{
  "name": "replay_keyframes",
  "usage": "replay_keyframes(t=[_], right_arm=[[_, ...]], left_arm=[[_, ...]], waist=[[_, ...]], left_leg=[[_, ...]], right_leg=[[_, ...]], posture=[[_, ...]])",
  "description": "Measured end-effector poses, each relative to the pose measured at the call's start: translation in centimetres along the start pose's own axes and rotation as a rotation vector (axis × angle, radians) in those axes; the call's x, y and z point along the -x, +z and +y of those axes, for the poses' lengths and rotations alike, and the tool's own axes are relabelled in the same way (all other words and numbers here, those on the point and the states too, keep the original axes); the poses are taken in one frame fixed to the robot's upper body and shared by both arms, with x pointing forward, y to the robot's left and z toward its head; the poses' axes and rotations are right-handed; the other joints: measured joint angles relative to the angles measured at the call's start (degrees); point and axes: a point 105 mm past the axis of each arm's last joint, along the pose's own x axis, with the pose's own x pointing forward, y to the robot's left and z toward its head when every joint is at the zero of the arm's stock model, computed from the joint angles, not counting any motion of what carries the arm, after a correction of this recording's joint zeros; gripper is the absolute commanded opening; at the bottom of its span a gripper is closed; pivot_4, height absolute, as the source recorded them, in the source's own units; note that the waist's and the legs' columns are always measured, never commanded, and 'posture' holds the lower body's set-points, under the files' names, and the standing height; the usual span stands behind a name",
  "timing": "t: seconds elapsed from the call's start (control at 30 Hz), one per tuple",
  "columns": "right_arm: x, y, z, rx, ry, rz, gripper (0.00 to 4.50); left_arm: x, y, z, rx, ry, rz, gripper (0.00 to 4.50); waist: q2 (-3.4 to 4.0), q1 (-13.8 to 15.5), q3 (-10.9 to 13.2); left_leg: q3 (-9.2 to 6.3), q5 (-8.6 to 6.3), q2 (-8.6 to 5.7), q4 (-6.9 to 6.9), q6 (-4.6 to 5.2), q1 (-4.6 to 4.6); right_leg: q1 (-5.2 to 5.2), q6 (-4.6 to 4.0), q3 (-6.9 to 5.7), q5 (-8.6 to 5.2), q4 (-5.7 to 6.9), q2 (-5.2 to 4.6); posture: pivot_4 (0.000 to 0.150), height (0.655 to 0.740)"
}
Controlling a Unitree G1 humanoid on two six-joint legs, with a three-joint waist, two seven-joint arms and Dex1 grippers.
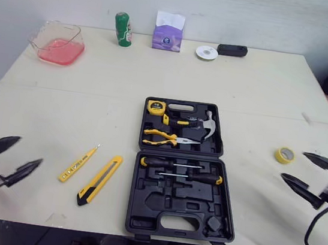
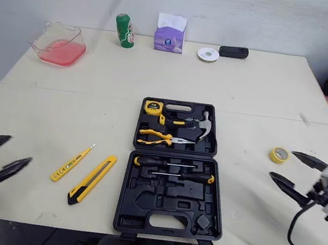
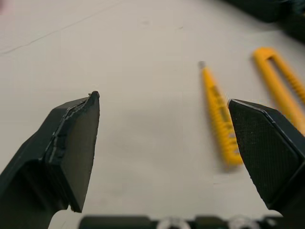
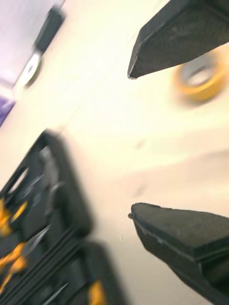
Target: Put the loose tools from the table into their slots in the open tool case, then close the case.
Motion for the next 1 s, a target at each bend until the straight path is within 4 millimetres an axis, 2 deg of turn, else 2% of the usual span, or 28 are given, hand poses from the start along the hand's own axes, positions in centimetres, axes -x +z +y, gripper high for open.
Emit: replay_keyframes(t=[0.07, 0.23, 0.37, 0.47, 0.57, 0.7, 0.8, 0.87, 1.0], right_arm=[[1.7, -1.0, -1.2, -0.006, -0.095, 0.039, 4.45], [6.1, -2.8, -3.9, -0.025, -0.313, 0.118, 4.45], [10.5, -5.4, -4.3, -0.041, -0.463, 0.246, 4.45], [12.3, -6.6, -4.1, -0.031, -0.52, 0.31, 4.45], [12.2, -6.4, -4.2, -0.008, -0.524, 0.298, 4.45], [10.9, -6.0, -4.5, 0.003, -0.507, 0.254, 4.45], [8.2, -5.6, -3.5, -0.022, -0.429, 0.18, 4.45], [7.2, -5.3, -3.2, -0.048, -0.399, 0.147, 4.45], [3.9, -3.1, -2.5, -0.072, -0.311, 0.026, 4.45]], left_arm=[[1.4, -1.1, 1.2, 0.013, 0.089, 0.023, 4.5], [3.6, -4.0, 2.6, 0.072, 0.23, 0.097, 4.5], [6.3, -5.2, 4.6, 0.094, 0.408, 0.132, 4.5], [7.1, -5.8, 5.1, 0.095, 0.46, 0.158, 4.5], [6.8, -5.8, 4.6, 0.102, 0.45, 0.151, 4.5], [5.4, -5.7, 3.5, 0.106, 0.412, 0.128, 4.5], [4.4, -4.9, 3.0, 0.101, 0.394, 0.092, 4.5], [4.0, -4.1, 2.9, 0.096, 0.385, 0.067, 4.5], [2.5, -2.6, 2.4, 0.101, 0.335, 0.026, 4.5]], waist=[[0.0, -0.1, 0.0], [0.01, -0.7, 0.0], [0.0, -0.8, 0.0], [0.01, -1.1, 0.0], [0.07, -1.6, 0.0], [0.05, -2.1, -0.1], [0.0, -1.9, -0.1], [0.06, -1.6, -0.1], [0.1, -1.3, -0.1]], left_leg=[[0.02, -0.28, 0.01, 0.0, -0.04, 0.02], [-0.04, -0.37, 0.17, -0.02, -0.11, 0.05], [-0.06, -0.39, 0.22, -0.22, -0.2, 0.09], [-0.04, -0.34, 0.22, -0.38, -0.29, 0.16], [-0.02, -0.28, 0.23, -0.41, -0.34, 0.23], [0.0, -0.22, 0.29, -0.5, -0.42, 0.33], [-0.02, -0.17, 0.35, -0.58, -0.51, 0.31], [-0.01, -0.1, 0.33, -0.61, -0.61, 0.28], [-0.04, -0.09, 0.34, -0.6, -0.53, 0.27]], right_leg=[[-0.01, 0.0, 0.06, 0.0, 0.0, -0.04], [-0.05, -0.11, 0.14, -0.06, 0.01, -0.04], [-0.08, -0.26, 0.11, -0.14, -0.01, -0.02], [-0.08, -0.3, 0.11, -0.16, -0.04, -0.01], [-0.05, -0.29, 0.14, -0.16, -0.01, 0.01], [-0.01, -0.31, 0.15, -0.15, 0.01, 0.08], [-0.05, -0.37, 0.11, -0.18, 0.01, 0.17], [-0.08, -0.37, 0.11, -0.18, 0.01, 0.16], [-0.07, -0.37, 0.07, -0.18, 0.05, 0.18]], posture=[[0.15, 0.74], [0.15, 0.74], [0.15, 0.74], [0.15, 0.74], [0.15, 0.74], [0.15, 0.74], [0.15, 0.74], [0.15, 0.74], [0.15, 0.74]])
